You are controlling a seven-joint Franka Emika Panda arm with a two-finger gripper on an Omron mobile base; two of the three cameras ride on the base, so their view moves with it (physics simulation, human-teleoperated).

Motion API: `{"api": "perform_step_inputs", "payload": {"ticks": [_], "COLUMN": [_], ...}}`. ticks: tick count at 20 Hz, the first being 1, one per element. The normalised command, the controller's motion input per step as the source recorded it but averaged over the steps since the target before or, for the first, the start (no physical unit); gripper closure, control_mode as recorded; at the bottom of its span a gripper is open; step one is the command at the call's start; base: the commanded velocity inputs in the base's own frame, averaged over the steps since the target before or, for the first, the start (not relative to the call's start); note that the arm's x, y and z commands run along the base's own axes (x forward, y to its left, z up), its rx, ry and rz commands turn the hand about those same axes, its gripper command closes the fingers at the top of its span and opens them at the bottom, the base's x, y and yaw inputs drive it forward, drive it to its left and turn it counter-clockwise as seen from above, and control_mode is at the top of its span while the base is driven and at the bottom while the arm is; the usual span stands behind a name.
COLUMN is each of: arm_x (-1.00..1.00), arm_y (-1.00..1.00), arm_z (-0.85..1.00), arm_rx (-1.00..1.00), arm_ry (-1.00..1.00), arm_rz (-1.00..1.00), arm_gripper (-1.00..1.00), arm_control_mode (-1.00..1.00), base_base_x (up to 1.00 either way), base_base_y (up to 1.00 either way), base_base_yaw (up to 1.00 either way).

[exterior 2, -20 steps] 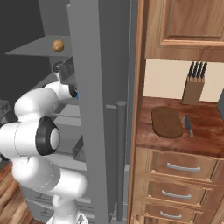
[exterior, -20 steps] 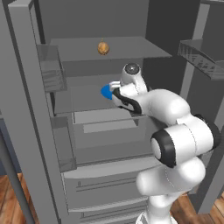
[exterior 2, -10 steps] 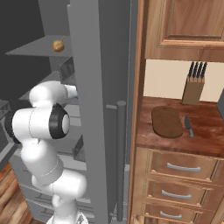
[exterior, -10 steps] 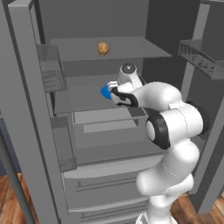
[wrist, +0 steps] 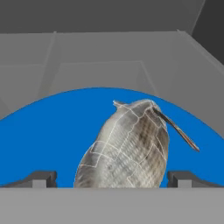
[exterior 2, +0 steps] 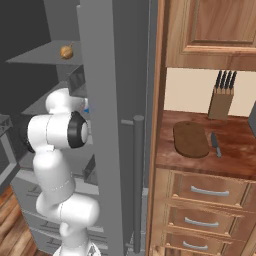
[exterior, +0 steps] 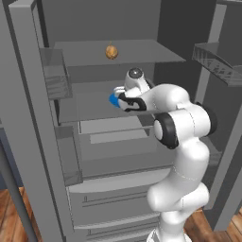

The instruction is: Retrieve the fish from the fridge and place it on the cutting board.

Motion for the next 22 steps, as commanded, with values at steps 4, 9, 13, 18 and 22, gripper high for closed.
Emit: {"api": "perform_step_inputs", "payload": {"ticks": [4, 9, 13, 18, 22], "arm_x": [0.08, 0.0, 0.0, 0.0, 0.0], "arm_y": [0.01, 0.02, 0.01, 0.07, 0.09], "arm_z": [-0.19, -0.26, -0.2, -0.14, 0.0], "arm_rx": [0.0, 0.0, 0.04, 0.04, 0.0], "arm_ry": [0.04, 0.03, 0.01, 0.0, -0.04], "arm_rz": [0.0, 0.0, 0.0, 0.0, 0.0], "arm_gripper": [-1.0, -1.0, 1.0, 1.0, 1.0], "arm_control_mode": [-1.0, -1.0, -1.0, -1.0, -1.0], "base_base_x": [0.0, 0.0, 0.0, 0.0, 0.0], "base_base_y": [0.0, 0.0, 0.0, 0.0, 0.0], "base_base_yaw": [0.0, 0.0, 0.0, 0.0, 0.0]}}
